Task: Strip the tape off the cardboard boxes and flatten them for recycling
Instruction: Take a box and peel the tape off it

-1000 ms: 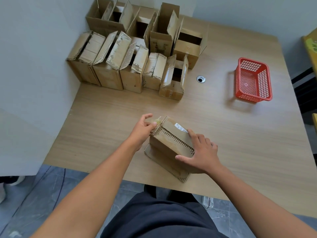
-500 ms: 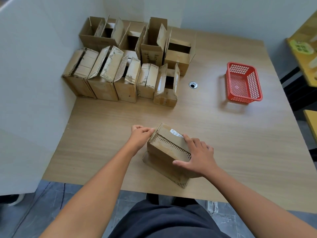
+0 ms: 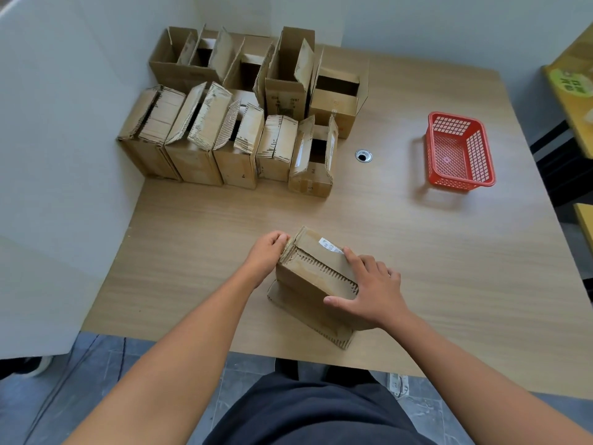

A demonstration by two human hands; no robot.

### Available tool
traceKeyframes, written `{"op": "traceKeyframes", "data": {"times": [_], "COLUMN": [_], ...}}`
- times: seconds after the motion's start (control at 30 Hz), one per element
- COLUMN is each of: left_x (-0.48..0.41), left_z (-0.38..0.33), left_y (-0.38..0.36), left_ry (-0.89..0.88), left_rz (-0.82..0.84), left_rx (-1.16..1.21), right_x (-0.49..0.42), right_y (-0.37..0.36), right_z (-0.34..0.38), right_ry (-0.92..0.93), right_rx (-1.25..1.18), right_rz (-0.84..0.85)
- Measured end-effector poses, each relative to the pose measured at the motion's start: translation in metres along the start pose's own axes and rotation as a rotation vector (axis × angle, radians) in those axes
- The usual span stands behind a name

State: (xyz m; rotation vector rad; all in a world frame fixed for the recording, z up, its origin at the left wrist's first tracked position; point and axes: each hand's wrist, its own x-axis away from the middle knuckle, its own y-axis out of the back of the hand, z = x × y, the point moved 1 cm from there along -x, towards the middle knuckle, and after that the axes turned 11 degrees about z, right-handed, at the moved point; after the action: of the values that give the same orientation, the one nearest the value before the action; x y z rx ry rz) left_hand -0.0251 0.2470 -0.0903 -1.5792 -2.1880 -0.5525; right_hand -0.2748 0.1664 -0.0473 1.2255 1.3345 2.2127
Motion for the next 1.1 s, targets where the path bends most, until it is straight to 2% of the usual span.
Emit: {"op": "traceKeyframes", "data": {"times": [0.07,0.2,0.3,0.5,0.6,0.67,0.77,0.9,1.0,1.1], "left_x": [0.005,0.007,0.0,0.001,0.004,0.007,0.007,0.009,0.008,0.0], "left_z": [0.003,0.02,0.025,0.034,0.044,0.048,0.049,0.029,0.007,-0.02], "left_y": [-0.001,0.004,0.003,-0.007,-0.002,0.0,0.001,0.0,-0.012,-0.035], "left_ry": [0.026,0.198,0.232,0.191,0.276,0.243,0.193,0.03,-0.082,-0.108], "left_rz": [0.037,0.099,0.055,-0.068,0.015,0.075,-0.053,-0.141,-0.057,0.079], "left_rx": [0.1,0.269,0.346,0.163,0.253,0.323,0.411,0.483,0.443,0.414], "right_x": [-0.001,0.001,0.002,0.003,0.003,0.003,0.004,0.007,0.014,0.02], "right_y": [0.0,-0.005,-0.005,-0.003,-0.004,-0.005,-0.004,0.0,0.001,0.005], "right_z": [-0.001,-0.003,-0.004,-0.004,-0.004,-0.004,-0.005,-0.011,-0.025,-0.05], "right_ry": [0.0,0.032,0.045,0.037,0.035,0.042,0.034,-0.05,-0.166,-0.264], "right_rx": [-0.011,0.01,0.014,0.006,0.011,0.012,-0.008,-0.059,-0.064,-0.135], "right_rz": [-0.002,-0.022,-0.026,-0.025,-0.029,-0.036,-0.05,-0.107,-0.168,-0.209]}}
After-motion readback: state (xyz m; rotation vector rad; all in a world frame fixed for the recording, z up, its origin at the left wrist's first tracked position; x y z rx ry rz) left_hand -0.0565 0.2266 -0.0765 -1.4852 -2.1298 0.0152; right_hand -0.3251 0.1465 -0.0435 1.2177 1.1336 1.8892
